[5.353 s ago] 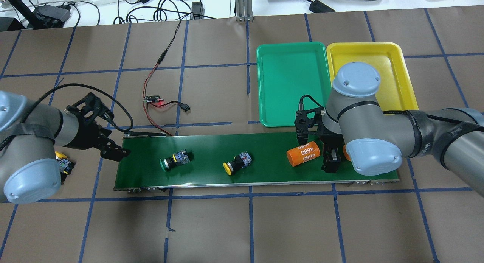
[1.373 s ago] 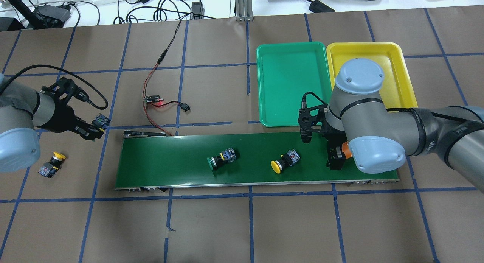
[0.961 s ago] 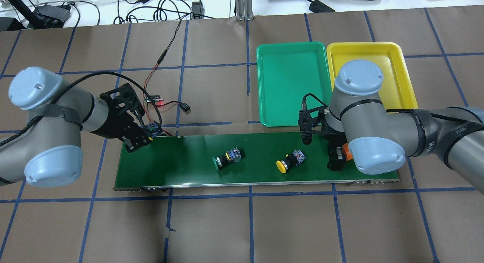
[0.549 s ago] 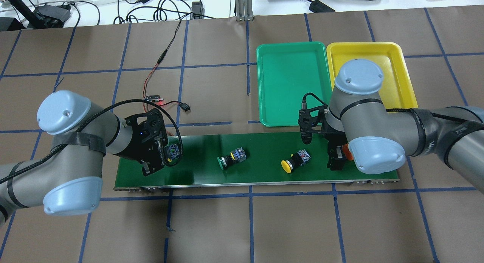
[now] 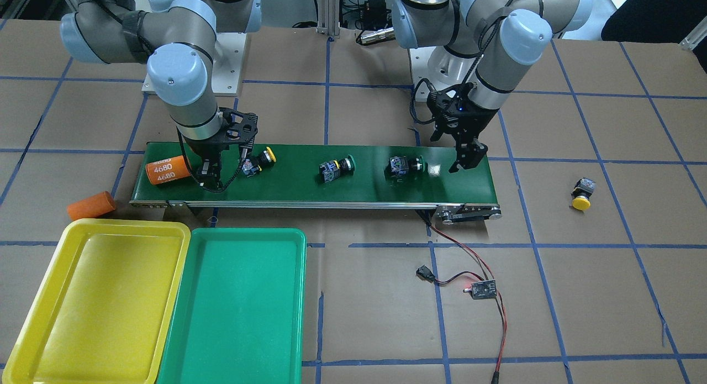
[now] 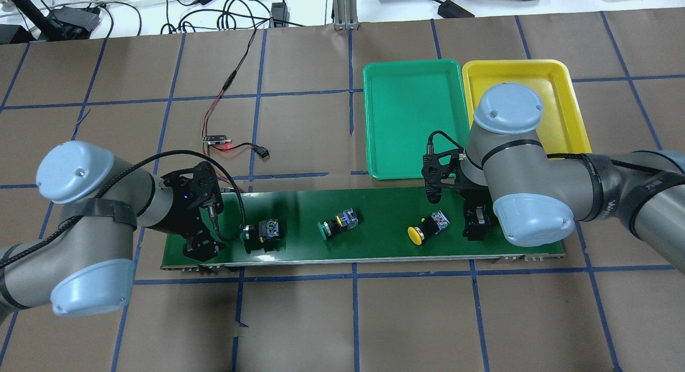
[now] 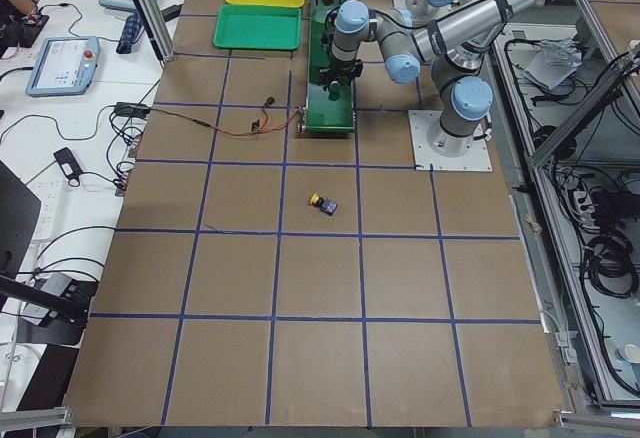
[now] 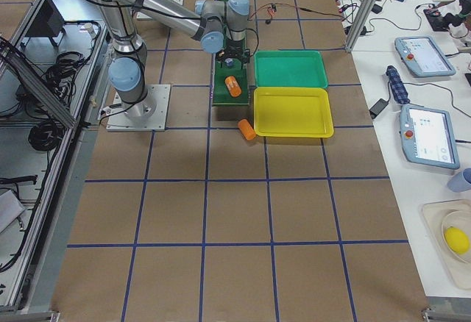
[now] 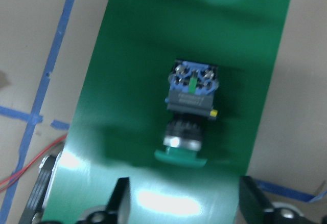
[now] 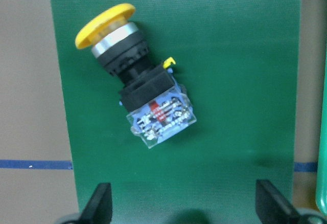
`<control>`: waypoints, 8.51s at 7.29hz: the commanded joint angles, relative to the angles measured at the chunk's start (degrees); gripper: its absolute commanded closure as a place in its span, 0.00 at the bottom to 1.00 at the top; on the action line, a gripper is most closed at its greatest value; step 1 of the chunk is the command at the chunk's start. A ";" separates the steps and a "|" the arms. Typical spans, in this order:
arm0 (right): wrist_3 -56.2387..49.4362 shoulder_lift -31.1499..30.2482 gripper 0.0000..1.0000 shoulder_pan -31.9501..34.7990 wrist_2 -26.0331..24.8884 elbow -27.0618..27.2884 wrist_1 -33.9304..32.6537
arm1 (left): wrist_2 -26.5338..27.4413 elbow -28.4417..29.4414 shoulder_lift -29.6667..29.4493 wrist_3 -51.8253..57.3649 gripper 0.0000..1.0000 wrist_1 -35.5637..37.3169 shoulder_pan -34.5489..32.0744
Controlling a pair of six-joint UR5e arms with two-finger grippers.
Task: Sort buttons by color to trays
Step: 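Grasp yellow-capped button at pile with left gripper while right grasps belt-end yellow button, then carry yellow button to belt with left gripper while right drops its button in yellow tray, then release yellow button on belt with left gripper while right returns to belt end, then raise left gripper away from belt while right grasps green-capped button at belt end, then carry the green-capped button into the green tray and open the right gripper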
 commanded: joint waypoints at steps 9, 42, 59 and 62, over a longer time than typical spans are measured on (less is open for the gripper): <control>-0.61 0.57 0.00 0.37 0.17 0.44 0.36 | 3.41 6.97 -22.26 -2.18 0.00 14.54 37.15; -2.81 1.72 0.02 0.89 0.43 1.50 -0.17 | -0.19 36.14 -15.51 -57.82 0.00 -25.89 -11.51; -0.79 15.37 0.00 -2.36 0.96 -23.32 9.21 | 6.67 39.67 -8.48 -80.23 0.00 -38.20 -15.74; -1.22 2.55 0.00 -2.18 0.44 -5.41 6.26 | 6.76 39.67 -8.13 -80.23 0.00 -38.46 -15.74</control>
